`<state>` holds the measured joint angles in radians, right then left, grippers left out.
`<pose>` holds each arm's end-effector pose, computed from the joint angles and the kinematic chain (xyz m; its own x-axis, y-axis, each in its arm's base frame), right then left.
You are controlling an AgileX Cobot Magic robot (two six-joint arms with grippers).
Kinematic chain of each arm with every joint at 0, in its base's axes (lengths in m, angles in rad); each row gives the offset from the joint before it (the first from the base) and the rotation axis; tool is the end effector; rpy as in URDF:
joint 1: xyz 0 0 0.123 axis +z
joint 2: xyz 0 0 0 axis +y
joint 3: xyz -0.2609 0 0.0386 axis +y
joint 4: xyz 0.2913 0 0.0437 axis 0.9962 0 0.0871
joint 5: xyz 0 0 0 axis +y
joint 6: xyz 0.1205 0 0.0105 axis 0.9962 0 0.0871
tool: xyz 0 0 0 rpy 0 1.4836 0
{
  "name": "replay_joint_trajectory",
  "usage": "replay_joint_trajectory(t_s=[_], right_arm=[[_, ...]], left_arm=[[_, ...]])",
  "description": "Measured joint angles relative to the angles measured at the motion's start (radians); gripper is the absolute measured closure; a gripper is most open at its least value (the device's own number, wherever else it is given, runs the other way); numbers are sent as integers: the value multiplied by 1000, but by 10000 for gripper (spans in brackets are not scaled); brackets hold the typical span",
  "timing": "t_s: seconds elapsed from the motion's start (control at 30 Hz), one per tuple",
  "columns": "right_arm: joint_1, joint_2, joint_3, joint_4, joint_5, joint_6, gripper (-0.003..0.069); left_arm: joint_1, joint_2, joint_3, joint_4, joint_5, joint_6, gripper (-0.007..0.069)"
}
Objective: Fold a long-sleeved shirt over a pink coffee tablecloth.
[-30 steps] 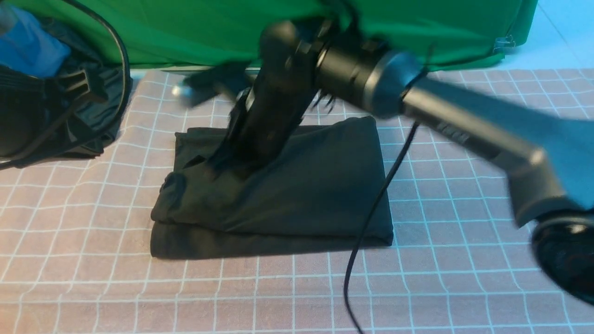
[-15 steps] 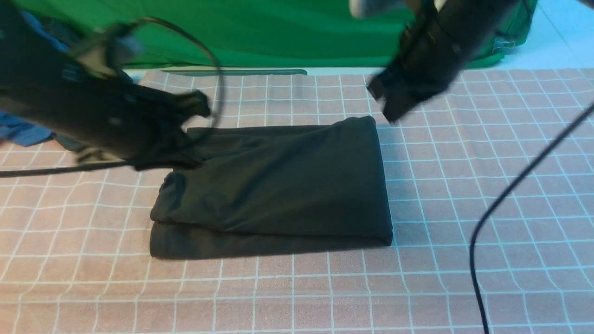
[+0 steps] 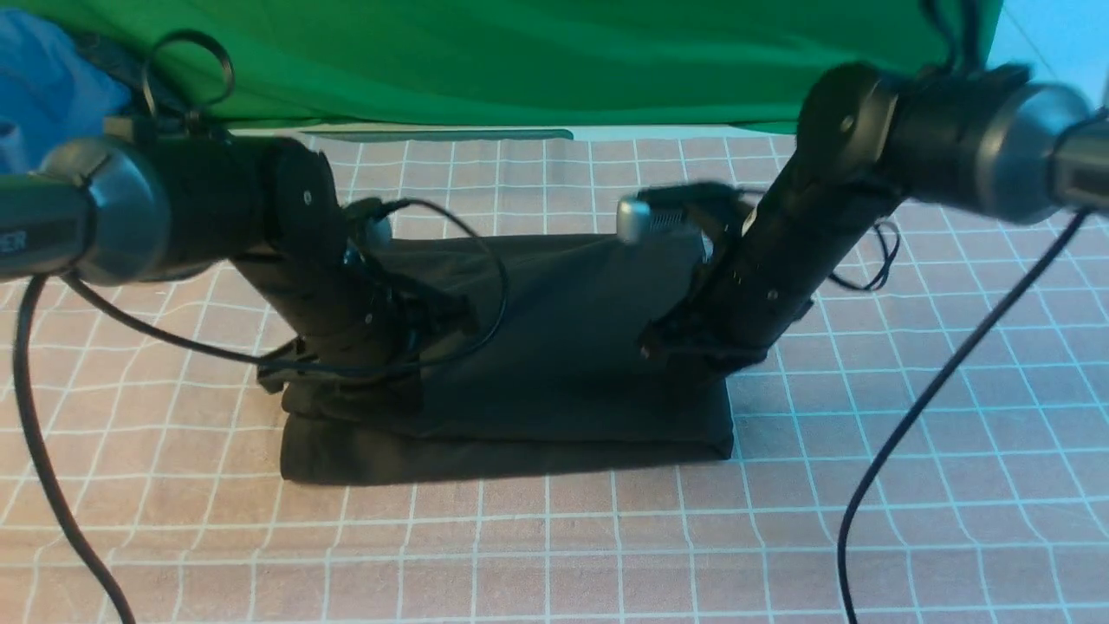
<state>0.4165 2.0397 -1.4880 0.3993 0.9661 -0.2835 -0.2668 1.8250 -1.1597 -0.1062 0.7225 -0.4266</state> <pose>0.3901 0.2149 0.1101 -0.8779 -0.4382 -0.1930 -0.4781 0.8233 0.3058 0.3755 -0.1114 0.1042 -0.9487 -0.2423 -0.2030 -0.2046 0.9603 -0.1898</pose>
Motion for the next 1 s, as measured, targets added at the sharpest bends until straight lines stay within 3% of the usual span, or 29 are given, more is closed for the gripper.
replay_joint_trajectory(t_s=[0.47,1.0], right_arm=[[2,28,1,-73,6,42,624],[2,28,-2,-76,16,42,624]], left_arm=[[41,-103,21,129,37,-63,611],[81,-30,32,141,86,-89,611]])
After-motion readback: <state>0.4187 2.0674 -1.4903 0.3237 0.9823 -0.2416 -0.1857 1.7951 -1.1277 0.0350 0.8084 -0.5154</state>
